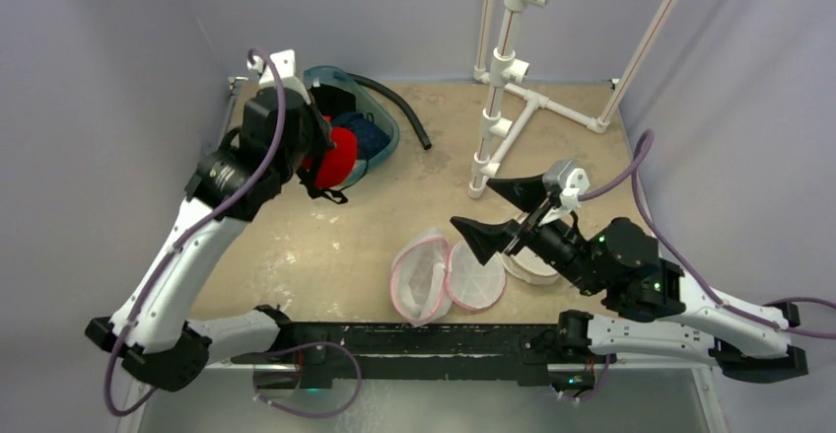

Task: Unzip the laundry bag and remove the bra
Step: Place the bra in the bin.

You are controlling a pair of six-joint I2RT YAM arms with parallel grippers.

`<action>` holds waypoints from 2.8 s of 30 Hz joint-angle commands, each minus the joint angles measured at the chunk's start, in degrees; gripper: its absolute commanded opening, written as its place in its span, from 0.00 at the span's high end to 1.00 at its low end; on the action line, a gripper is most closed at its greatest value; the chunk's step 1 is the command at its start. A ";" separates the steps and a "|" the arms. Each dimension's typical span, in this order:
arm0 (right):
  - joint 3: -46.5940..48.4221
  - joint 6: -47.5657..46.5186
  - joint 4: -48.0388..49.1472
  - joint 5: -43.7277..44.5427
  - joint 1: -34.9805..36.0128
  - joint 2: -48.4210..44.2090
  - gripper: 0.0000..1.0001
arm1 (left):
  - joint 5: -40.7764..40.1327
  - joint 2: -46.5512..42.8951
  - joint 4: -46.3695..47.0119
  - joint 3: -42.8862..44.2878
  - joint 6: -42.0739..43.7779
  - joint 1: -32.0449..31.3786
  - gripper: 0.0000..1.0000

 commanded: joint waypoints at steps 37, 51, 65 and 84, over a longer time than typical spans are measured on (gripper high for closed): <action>-15.38 13.31 0.57 3.91 0.12 -8.91 0.02 | 22.05 43.96 3.97 42.31 -10.67 28.74 1.00; -14.89 15.56 -3.05 5.47 0.04 -11.40 0.02 | 44.63 36.36 43.74 0.30 -13.95 33.10 1.00; -15.54 16.20 -2.12 6.15 0.07 -8.23 0.02 | 52.35 34.80 36.95 -1.56 0.21 33.40 1.00; -16.33 14.92 0.27 5.57 0.08 -5.62 0.02 | 57.70 40.87 46.90 -10.48 1.07 34.77 1.00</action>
